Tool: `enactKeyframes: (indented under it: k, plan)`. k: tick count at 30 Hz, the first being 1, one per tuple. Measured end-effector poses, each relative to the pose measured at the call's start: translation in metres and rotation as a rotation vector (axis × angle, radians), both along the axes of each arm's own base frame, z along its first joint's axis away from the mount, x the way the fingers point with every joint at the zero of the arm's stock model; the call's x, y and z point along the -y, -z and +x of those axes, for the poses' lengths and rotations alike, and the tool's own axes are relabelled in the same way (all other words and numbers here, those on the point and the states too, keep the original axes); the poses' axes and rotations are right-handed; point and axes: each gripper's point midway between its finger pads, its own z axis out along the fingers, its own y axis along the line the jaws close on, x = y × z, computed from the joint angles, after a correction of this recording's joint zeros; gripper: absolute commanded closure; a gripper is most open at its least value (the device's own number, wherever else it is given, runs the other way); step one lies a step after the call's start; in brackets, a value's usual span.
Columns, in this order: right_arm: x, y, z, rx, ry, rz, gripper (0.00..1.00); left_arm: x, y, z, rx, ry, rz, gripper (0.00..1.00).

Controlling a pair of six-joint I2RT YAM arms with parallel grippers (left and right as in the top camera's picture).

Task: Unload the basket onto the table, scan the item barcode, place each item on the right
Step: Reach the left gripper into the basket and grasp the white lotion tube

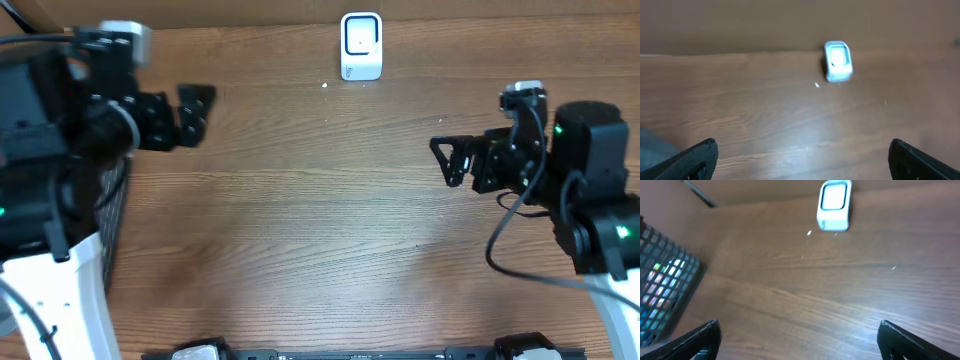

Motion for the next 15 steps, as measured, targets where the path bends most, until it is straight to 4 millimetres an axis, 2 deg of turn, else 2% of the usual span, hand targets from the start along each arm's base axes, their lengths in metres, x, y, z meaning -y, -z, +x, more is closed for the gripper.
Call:
enactKeyframes:
  k: [2,4,5,7,12,13,15]
  plan:
    - [-0.004,0.01,0.005,-0.038,-0.015,0.007,0.0,-0.035,-0.013,-0.007,0.015,-0.15,-0.023,0.01]
    - [-0.005,0.015,0.007,-0.056,-0.02,0.008,0.0,-0.065,-0.016,-0.015,0.012,-0.277,-0.038,0.02]
    - [-0.006,0.019,0.008,-0.071,-0.023,0.009,0.0,-0.095,-0.014,-0.026,-0.006,-0.405,-0.045,0.0]
    - [-0.007,0.025,0.009,-0.098,-0.027,0.008,0.0,-0.127,-0.006,-0.04,-0.044,-0.546,-0.048,0.0]
    - [-0.008,0.043,0.007,-0.178,-0.029,0.0,0.0,-0.211,0.046,-0.081,-0.271,-0.928,-0.089,0.0]
    - [-0.008,0.044,0.007,-0.182,-0.029,-0.001,0.0,-0.227,0.058,-0.084,-0.313,-0.977,-0.098,0.0]
    - [-0.008,0.046,0.007,-0.188,-0.029,-0.002,0.0,-0.246,0.075,-0.085,-0.368,-1.016,-0.11,0.03]
